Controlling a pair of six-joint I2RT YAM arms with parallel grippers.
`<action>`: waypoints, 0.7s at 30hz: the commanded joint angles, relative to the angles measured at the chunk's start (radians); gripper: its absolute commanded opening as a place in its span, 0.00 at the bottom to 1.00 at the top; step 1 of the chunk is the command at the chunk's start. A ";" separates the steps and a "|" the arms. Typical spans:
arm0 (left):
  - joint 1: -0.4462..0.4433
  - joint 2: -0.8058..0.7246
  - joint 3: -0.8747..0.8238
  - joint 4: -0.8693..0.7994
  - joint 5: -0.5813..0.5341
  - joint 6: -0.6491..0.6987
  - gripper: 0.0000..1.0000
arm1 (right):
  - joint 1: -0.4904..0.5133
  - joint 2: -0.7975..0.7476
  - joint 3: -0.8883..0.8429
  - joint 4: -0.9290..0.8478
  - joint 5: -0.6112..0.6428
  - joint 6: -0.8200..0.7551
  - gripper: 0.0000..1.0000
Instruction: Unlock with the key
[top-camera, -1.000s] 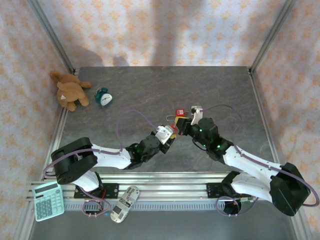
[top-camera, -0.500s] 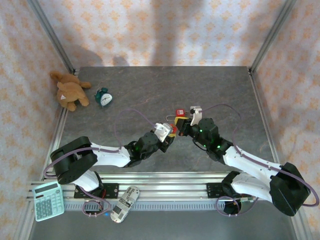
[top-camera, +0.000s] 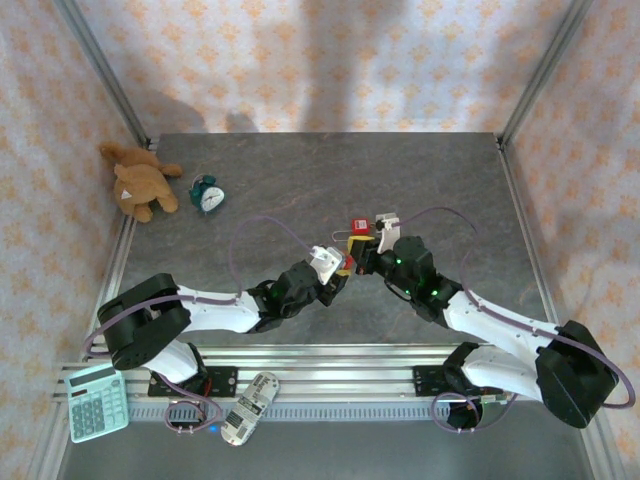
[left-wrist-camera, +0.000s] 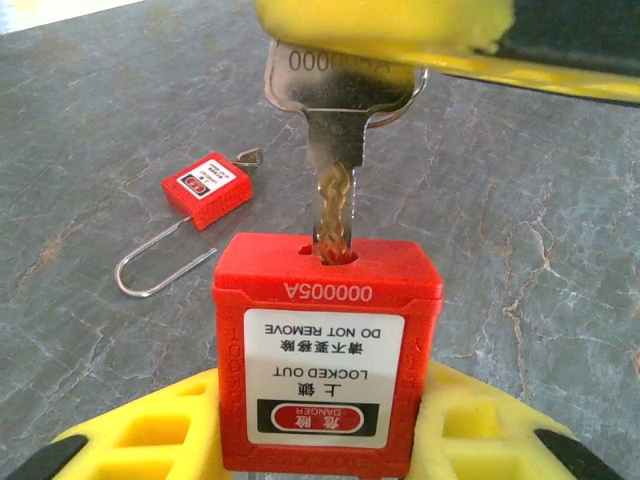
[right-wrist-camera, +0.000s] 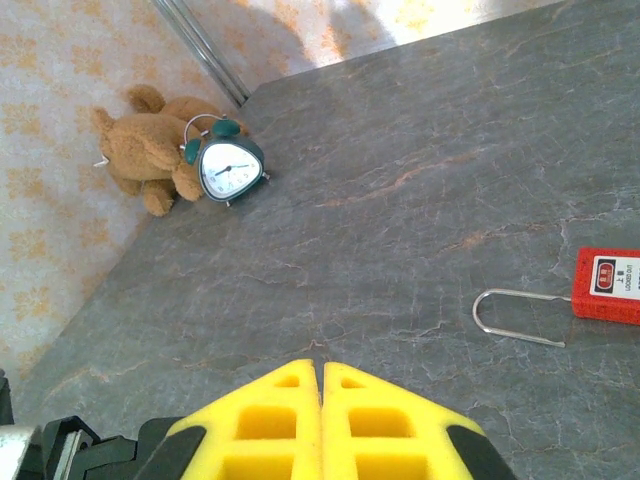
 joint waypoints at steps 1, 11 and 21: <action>0.027 -0.054 0.069 0.099 -0.041 -0.017 0.31 | 0.033 0.019 -0.023 -0.052 -0.040 0.011 0.03; 0.049 -0.068 0.092 0.127 -0.004 -0.038 0.31 | 0.073 0.059 -0.036 -0.013 0.034 0.049 0.02; 0.051 -0.081 0.119 0.067 0.045 0.025 0.31 | 0.073 0.064 -0.010 -0.073 0.029 0.048 0.02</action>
